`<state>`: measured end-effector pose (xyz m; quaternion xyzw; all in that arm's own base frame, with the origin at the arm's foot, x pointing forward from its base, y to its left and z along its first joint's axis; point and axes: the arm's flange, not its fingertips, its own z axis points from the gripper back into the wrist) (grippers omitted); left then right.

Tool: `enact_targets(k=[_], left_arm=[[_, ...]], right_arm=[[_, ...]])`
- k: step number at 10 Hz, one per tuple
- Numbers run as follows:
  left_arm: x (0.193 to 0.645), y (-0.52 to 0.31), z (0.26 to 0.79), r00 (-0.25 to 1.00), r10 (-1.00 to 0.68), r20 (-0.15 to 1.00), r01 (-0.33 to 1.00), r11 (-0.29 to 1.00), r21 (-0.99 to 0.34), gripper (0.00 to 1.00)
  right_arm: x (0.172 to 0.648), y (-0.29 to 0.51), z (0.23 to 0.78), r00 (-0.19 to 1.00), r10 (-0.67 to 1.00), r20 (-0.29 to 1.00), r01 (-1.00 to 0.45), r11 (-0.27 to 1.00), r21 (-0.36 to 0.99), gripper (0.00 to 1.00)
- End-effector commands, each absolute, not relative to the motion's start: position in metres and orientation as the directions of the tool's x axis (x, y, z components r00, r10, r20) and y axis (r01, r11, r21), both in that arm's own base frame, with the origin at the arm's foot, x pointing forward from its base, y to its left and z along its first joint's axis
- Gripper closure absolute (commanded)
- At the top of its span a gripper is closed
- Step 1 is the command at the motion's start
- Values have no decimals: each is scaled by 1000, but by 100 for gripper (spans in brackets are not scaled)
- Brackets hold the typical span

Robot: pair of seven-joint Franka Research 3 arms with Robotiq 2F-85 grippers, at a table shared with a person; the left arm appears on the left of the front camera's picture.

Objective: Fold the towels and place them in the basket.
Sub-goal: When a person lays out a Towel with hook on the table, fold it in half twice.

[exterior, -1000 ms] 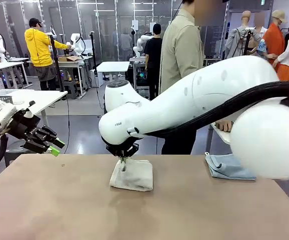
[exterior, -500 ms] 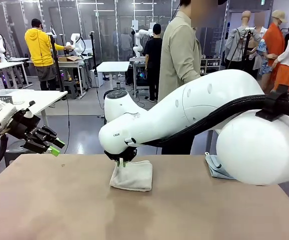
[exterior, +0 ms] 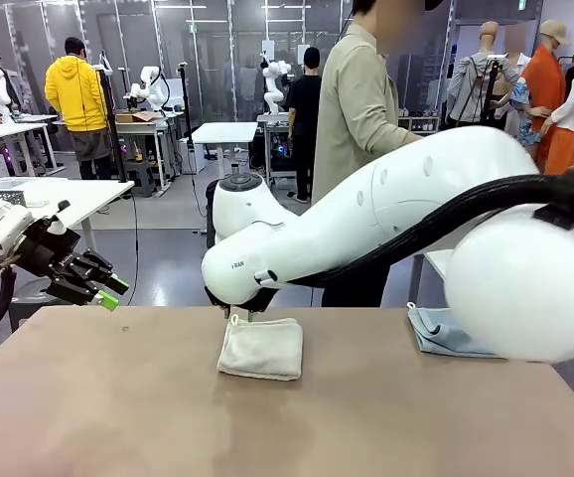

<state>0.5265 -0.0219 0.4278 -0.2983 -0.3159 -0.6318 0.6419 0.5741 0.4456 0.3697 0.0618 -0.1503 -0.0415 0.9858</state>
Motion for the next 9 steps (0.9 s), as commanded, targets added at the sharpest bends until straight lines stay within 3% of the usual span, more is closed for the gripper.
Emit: enact_targets(k=[1,3,9], left_arm=[[525,-22,429,0,-622,783,1000,24,19,43],[525,-22,429,0,-622,783,1000,24,19,43],[525,-22,429,0,-622,783,1000,24,19,43]], right_arm=[[539,393,392,964,189,185,-207,974,87,49],[527,343,408,961,226,157,-240,967,80,49],[512,289,425,993,-7,116,-9,990,141,49]])
